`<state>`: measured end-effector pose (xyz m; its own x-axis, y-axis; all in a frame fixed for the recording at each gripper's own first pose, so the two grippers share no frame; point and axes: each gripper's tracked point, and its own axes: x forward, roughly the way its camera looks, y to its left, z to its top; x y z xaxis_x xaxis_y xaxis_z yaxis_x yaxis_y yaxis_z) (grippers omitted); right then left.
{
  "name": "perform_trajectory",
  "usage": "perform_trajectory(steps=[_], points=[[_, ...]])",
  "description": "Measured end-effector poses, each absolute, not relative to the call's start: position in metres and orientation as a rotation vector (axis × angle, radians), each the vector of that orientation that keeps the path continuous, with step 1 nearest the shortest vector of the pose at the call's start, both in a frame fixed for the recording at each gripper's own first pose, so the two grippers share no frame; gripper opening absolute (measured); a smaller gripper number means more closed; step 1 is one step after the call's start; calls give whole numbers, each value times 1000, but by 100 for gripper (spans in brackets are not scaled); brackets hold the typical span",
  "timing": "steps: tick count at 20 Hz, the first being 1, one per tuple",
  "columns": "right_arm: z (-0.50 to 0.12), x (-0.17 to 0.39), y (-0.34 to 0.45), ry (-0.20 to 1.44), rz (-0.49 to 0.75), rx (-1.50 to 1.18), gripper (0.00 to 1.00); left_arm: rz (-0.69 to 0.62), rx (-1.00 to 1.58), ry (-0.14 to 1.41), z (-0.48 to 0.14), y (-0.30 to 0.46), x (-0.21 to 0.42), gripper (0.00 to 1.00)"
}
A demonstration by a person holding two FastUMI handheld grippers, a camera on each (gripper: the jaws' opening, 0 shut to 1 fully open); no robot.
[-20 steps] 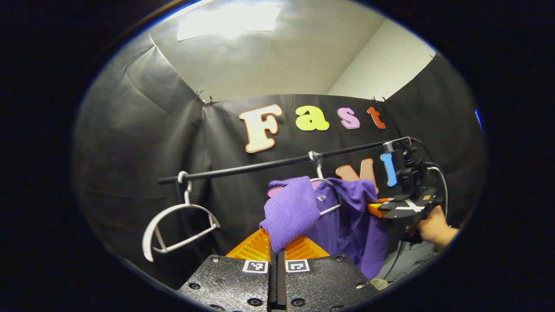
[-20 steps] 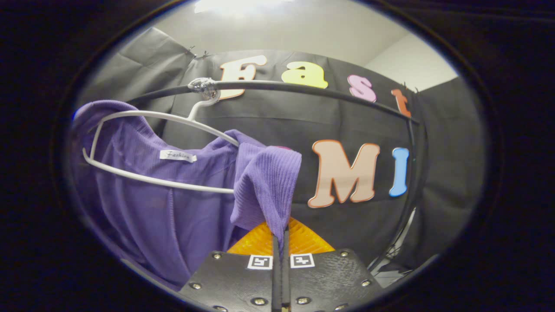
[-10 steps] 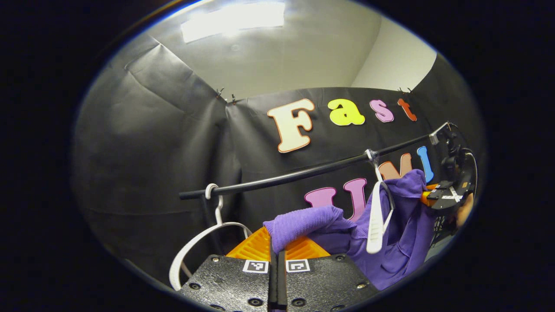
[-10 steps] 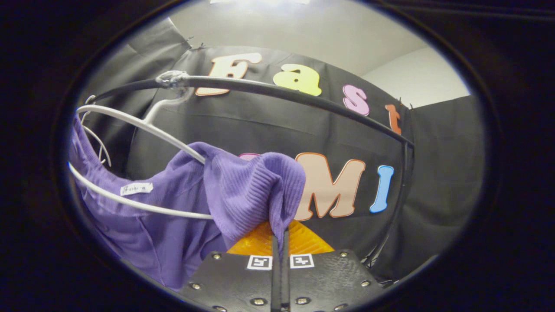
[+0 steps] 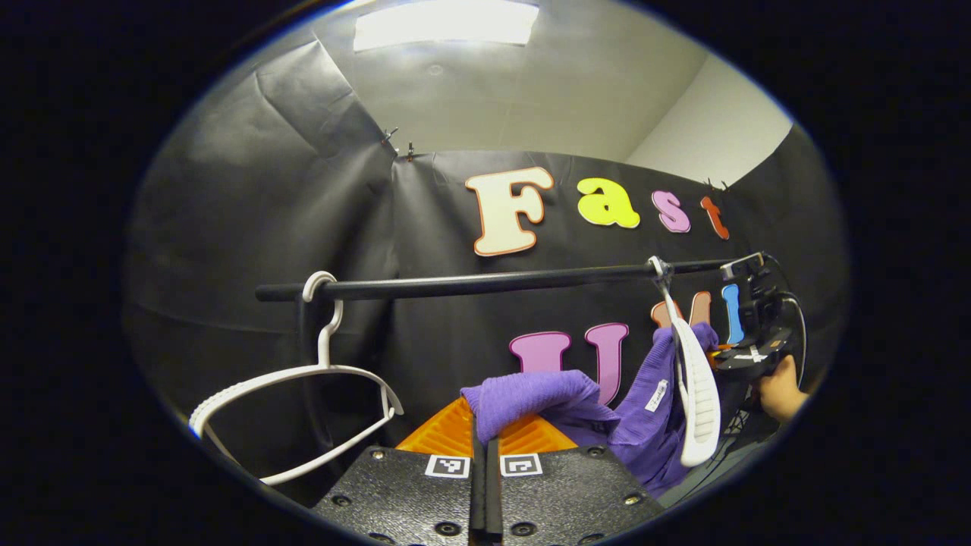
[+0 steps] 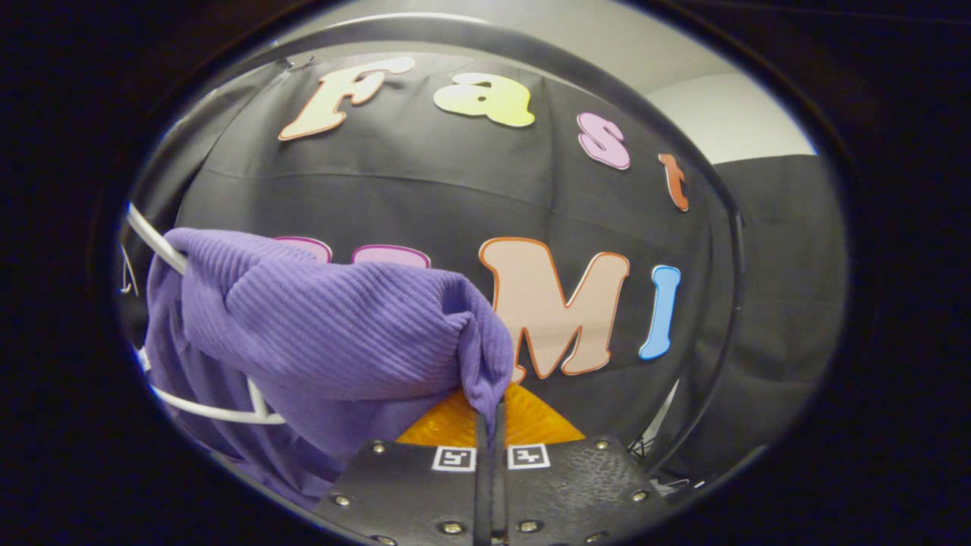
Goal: Grasp the clothes on the hanger with both hands and then place them into the laundry hamper below.
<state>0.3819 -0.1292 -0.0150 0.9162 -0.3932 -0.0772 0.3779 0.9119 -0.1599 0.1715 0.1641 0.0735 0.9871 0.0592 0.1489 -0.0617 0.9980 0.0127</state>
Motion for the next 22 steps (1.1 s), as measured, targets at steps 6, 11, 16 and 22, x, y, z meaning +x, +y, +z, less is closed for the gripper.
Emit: perform_trajectory(steps=[6, 11, 16, 22], points=[[-88, 412, -141, 202, -392, -128, 1, 15, -47, -94, 28, 159, 199, 0], [-149, 405, -137, 229, -356, -64, 1, -10, -113, 1, -29, 148, 212, 1], [-148, 379, -104, 177, -285, -68, 1, 1, -106, 8, -35, 151, 204, 1], [-104, 335, -70, 114, -232, -46, 1, 27, -79, -45, -4, 151, 172, 0]])
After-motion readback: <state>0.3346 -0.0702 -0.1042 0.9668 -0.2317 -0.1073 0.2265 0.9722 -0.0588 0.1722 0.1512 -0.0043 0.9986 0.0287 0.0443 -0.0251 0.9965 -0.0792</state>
